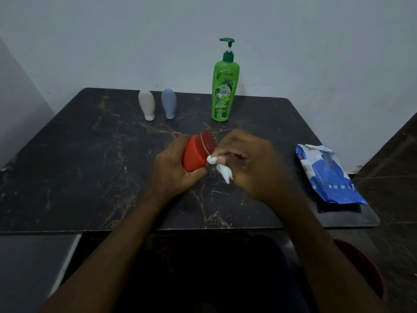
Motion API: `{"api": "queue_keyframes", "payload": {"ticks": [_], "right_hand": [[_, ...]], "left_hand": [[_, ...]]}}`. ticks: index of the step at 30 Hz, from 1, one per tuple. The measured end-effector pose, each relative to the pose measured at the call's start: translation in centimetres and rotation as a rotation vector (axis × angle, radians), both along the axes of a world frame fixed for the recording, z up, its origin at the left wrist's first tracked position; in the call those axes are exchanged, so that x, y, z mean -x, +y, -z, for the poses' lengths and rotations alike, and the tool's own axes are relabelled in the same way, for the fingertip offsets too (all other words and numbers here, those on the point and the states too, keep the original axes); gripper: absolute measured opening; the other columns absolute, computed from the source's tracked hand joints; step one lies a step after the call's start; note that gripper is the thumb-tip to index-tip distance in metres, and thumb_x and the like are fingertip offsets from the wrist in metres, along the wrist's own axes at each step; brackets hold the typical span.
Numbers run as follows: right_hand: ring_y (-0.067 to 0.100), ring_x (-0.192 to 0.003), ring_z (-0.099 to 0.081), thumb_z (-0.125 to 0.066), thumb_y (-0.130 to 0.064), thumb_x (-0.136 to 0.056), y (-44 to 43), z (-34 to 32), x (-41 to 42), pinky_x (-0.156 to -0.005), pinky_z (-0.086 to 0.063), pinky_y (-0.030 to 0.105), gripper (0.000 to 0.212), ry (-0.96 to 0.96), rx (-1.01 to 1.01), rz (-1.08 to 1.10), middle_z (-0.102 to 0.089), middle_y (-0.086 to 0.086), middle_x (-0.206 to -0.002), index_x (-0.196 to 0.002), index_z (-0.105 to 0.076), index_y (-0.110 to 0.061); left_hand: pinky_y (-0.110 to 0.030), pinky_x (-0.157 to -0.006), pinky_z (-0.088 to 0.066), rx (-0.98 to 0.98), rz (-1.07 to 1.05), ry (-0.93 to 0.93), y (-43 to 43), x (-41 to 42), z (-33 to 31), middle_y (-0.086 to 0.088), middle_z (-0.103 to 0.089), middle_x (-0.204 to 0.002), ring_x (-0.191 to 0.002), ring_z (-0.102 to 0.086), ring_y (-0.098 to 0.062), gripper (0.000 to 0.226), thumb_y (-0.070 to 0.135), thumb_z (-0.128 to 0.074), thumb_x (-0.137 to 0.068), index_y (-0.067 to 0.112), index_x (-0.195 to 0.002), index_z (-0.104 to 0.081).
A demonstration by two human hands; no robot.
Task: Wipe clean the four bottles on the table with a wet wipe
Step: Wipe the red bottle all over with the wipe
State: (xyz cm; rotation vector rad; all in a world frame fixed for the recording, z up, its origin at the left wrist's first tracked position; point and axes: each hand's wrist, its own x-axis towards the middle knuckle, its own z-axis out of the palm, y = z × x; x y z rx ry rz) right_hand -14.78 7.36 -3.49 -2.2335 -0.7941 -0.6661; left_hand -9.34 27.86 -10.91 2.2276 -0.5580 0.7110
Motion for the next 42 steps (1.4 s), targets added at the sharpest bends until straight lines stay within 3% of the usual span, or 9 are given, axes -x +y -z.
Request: {"api": "queue_keyframes", "payload": {"ticks": [6,14,19,26,29,32,35,37,42], "right_hand": [[0.009,-0.088,-0.066,-0.072,-0.013,-0.09,0.1,-0.9,-1.6,-0.079,-0.054,0.028,0.013,0.022,-0.235,0.105,-0.071,0.0,-0.094,-0.101,-0.078,-0.01],[0.005,-0.086,-0.062,-0.073,-0.005,-0.084,0.5,-0.3,-0.8,-0.076,-0.044,0.009,0.015,0.061,-0.056,-0.013,-0.068,-0.001,-0.095,-0.097,-0.078,-0.011],[0.013,-0.087,-0.07,-0.071,-0.009,-0.087,0.3,-0.9,-2.5,-0.08,-0.058,0.033,0.013,0.156,-0.38,0.001,-0.074,0.001,-0.093,-0.098,-0.078,-0.008],[0.005,-0.091,-0.062,-0.071,-0.018,-0.092,1.6,0.3,-2.3,-0.079,-0.049,0.013,0.019,0.071,-0.192,0.123,-0.067,-0.003,-0.099,-0.11,-0.076,-0.016],[0.009,-0.085,-0.064,-0.068,-0.026,-0.091,0.9,0.9,-1.0,-0.076,-0.055,0.025,0.017,0.094,-0.251,0.078,-0.068,0.001,-0.094,-0.104,-0.076,-0.018],[0.011,-0.081,-0.065,-0.064,-0.039,-0.088,-0.1,2.1,-0.4,-0.073,-0.055,0.034,0.017,0.185,-0.312,0.094,-0.07,-0.004,-0.089,-0.1,-0.074,-0.031],[0.013,-0.08,-0.067,-0.072,-0.031,-0.088,-0.6,3.8,-0.2,-0.074,-0.056,0.036,0.012,0.301,-0.481,0.119,-0.071,-0.002,-0.088,-0.098,-0.077,-0.027],[0.012,-0.083,-0.07,-0.073,-0.025,-0.087,-0.4,4.7,-0.1,-0.077,-0.057,0.032,0.012,0.391,-0.596,0.124,-0.072,0.0,-0.091,-0.098,-0.076,-0.025],[0.014,-0.092,-0.073,-0.071,-0.014,-0.09,1.6,6.5,-0.1,-0.085,-0.058,0.036,0.017,0.479,-0.764,0.142,-0.074,-0.003,-0.098,-0.104,-0.078,-0.023]], "left_hand": [[-0.014,-0.07,-0.041,-0.044,0.029,0.003,0.2,-0.2,0.3,0.012,-0.053,-0.104,-0.084,-0.057,-0.01,0.067,0.055,-0.074,-0.074,0.018,-0.125,-0.052],[-0.026,-0.066,-0.05,-0.006,0.021,-0.006,0.3,-0.3,0.2,0.006,-0.06,-0.098,-0.079,-0.06,-0.014,0.06,0.051,-0.073,-0.071,0.014,-0.116,-0.057],[-0.015,-0.068,-0.041,-0.028,0.026,-0.004,0.2,-0.2,0.3,0.011,-0.054,-0.1,-0.081,-0.056,-0.01,0.063,0.052,-0.074,-0.072,0.018,-0.121,-0.054],[-0.029,-0.07,-0.053,-0.031,0.084,0.013,0.5,-0.2,0.2,0.003,-0.062,-0.105,-0.086,-0.062,-0.015,0.066,0.053,-0.075,-0.074,0.017,-0.125,-0.054],[-0.024,-0.069,-0.051,0.025,0.082,0.017,0.4,-0.4,0.2,0.004,-0.061,-0.096,-0.079,-0.06,-0.011,0.058,0.052,-0.072,-0.077,0.018,-0.121,-0.055],[-0.02,-0.065,-0.049,0.376,0.015,0.107,0.2,-0.6,-0.1,0.001,-0.06,-0.083,-0.07,-0.059,-0.009,0.035,0.044,-0.068,-0.082,0.022,-0.106,-0.057],[-0.025,-0.056,-0.051,0.995,0.004,0.334,-0.6,-0.3,-1.2,-0.004,-0.057,-0.075,-0.061,-0.057,-0.013,0.021,0.035,-0.059,-0.089,0.017,-0.098,-0.057],[-0.025,-0.054,-0.052,1.401,0.02,0.545,-0.8,-0.1,-2.0,-0.004,-0.056,-0.069,-0.057,-0.056,-0.016,0.028,0.044,-0.056,-0.094,0.016,-0.093,-0.057],[-0.041,-0.073,-0.063,1.982,0.011,0.8,-0.3,-0.2,-2.8,-0.016,-0.069,-0.106,-0.082,-0.077,-0.033,0.055,0.055,-0.061,-0.092,0.006,-0.117,-0.056]]}}
